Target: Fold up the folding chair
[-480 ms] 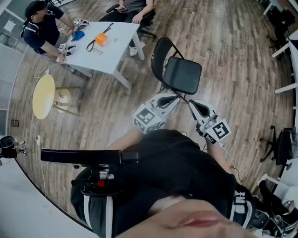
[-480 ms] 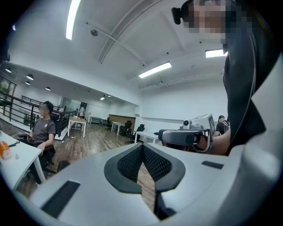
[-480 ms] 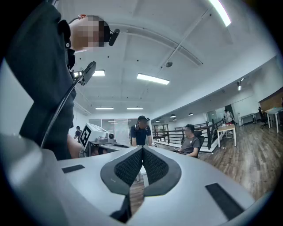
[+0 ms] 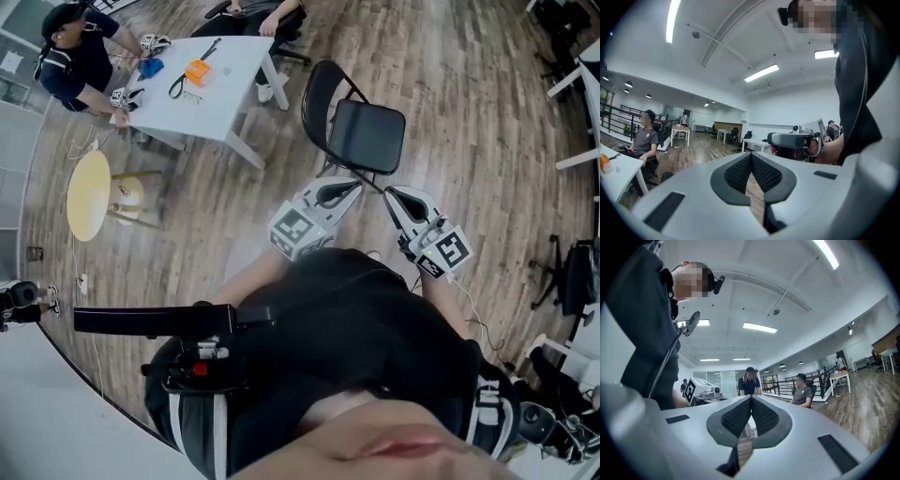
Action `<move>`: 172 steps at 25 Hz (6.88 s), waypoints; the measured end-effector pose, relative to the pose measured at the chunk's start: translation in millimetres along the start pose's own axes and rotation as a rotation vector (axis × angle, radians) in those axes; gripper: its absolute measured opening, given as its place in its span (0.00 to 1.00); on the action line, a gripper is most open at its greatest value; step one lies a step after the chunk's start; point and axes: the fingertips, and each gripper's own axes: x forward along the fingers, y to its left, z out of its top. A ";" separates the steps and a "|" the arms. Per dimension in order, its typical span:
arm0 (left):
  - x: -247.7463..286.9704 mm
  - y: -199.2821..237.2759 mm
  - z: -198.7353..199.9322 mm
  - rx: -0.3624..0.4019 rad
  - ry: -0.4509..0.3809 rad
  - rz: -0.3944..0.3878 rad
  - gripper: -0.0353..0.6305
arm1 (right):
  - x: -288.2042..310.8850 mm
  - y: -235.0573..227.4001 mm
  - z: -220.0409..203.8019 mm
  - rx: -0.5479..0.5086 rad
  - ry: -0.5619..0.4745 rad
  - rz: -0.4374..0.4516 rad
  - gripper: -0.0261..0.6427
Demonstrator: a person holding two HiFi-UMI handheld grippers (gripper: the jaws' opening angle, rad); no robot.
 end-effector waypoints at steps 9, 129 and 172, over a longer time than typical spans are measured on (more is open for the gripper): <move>-1.1 -7.5 -5.6 -0.042 0.001 -0.038 0.06 | -4.7 10.1 -12.5 0.038 0.003 0.063 0.05; 133.2 532.9 -327.9 -0.513 0.852 0.445 0.44 | 45.5 -491.3 -552.2 0.801 0.403 -0.252 0.34; 156.4 519.1 -392.8 -0.725 1.089 0.292 0.21 | -13.9 -563.0 -778.0 1.313 0.483 -0.225 0.46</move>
